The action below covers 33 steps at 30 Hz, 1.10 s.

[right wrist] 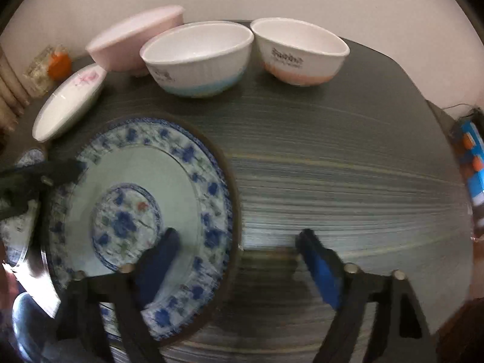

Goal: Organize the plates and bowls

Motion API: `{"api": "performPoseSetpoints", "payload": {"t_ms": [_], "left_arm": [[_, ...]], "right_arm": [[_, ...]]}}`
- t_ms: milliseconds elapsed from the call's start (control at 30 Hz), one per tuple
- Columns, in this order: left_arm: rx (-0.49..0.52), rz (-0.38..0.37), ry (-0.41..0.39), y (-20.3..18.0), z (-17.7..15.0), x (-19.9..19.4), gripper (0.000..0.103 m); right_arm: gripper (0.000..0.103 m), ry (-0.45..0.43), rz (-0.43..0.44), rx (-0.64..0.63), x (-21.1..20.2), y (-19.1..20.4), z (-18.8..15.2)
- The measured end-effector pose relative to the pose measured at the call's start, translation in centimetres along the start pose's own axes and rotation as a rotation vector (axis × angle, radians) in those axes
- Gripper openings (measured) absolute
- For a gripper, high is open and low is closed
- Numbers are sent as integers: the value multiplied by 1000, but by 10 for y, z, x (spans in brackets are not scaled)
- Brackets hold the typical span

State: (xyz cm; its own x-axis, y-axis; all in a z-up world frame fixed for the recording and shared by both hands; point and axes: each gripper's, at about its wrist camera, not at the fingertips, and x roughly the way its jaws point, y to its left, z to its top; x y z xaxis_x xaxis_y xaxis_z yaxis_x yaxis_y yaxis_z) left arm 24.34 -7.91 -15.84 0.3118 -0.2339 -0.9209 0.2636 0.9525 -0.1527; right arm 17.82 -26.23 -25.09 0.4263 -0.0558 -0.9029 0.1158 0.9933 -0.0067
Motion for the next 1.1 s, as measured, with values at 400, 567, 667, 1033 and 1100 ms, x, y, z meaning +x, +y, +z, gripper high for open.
{"api": "performPoseSetpoints", "payload": {"t_ms": [400,567,667,1033,1100], "left_arm": [[-21,-97,8,13,-11,10,29],[-13,-89,14,10,-13,14,30],[67,-20,24,-6,-19,13,53],[-53,-122,6,-14,-33,12,46],[-36,-142,-18,-12,-28,5,36]], "right_arm": [[26,2,34,28,-2,0,18],[26,4,47,51,-7,-9,12],[28,40,68,35,-6,-11,10],[37,43,83,56,-12,-10,3],[37,32,83,87,-16,-19,4]]}}
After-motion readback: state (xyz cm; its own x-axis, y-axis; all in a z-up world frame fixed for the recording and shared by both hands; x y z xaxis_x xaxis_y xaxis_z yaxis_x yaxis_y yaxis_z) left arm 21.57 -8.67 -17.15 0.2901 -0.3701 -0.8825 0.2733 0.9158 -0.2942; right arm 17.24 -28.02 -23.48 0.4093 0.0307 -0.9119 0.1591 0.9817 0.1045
